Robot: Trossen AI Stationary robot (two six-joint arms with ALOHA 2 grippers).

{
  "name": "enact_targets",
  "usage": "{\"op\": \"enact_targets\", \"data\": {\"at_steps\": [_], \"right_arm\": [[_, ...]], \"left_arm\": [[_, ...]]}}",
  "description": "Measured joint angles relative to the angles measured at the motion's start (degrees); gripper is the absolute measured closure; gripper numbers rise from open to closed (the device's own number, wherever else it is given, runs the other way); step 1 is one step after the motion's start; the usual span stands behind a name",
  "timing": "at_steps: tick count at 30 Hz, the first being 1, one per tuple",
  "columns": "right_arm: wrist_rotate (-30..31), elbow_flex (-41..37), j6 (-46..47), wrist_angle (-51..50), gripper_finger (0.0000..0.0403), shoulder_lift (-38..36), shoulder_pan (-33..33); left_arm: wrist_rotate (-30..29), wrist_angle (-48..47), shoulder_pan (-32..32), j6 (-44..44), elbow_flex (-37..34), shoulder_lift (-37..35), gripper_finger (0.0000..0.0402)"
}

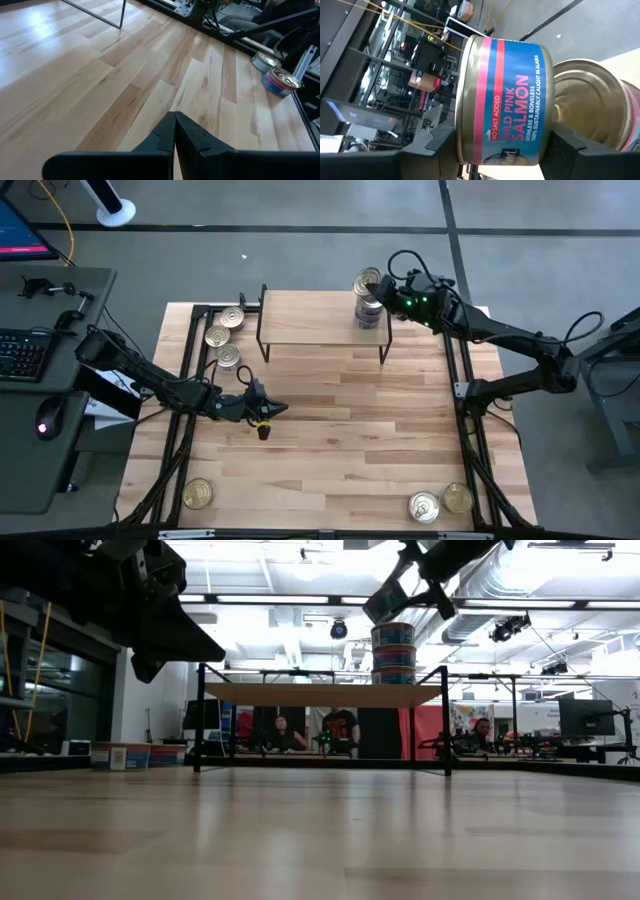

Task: Stack canned seafood by type on shelf
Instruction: Stack the blue tuna can on top of the stacked blue tuna cans on the shelf

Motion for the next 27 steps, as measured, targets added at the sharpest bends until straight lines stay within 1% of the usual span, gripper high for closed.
{"op": "enact_targets", "data": {"at_steps": [4,10,15,17,27], "right_arm": [[1.8,0.0,1.0,-0.3,0.02,0.0,0.1],[1.8,0.0,3.7,-0.3,0.0199,0.3,0.1],[2.0,0.0,1.0,-0.6,0.0199,0.3,0.1],[3.1,0.0,0.5,-0.7,0.0199,0.3,0.1],[6.0,0.0,4.1,-0.8,0.0199,0.3,0.1]], "left_arm": [[0.0,-0.1,0.0,0.0,0.0,0.0,0.0401],[0.0,-1.0,0.0,0.0,0.0,0.0,0.0401],[0.0,-2.0,0.0,0.0,0.0,0.0,0.0401],[0.0,-2.0,0.0,0.0,0.0,0.0,0.0401],[0.0,-2.0,0.0,0.0,0.0,0.0,0.0401]]}}
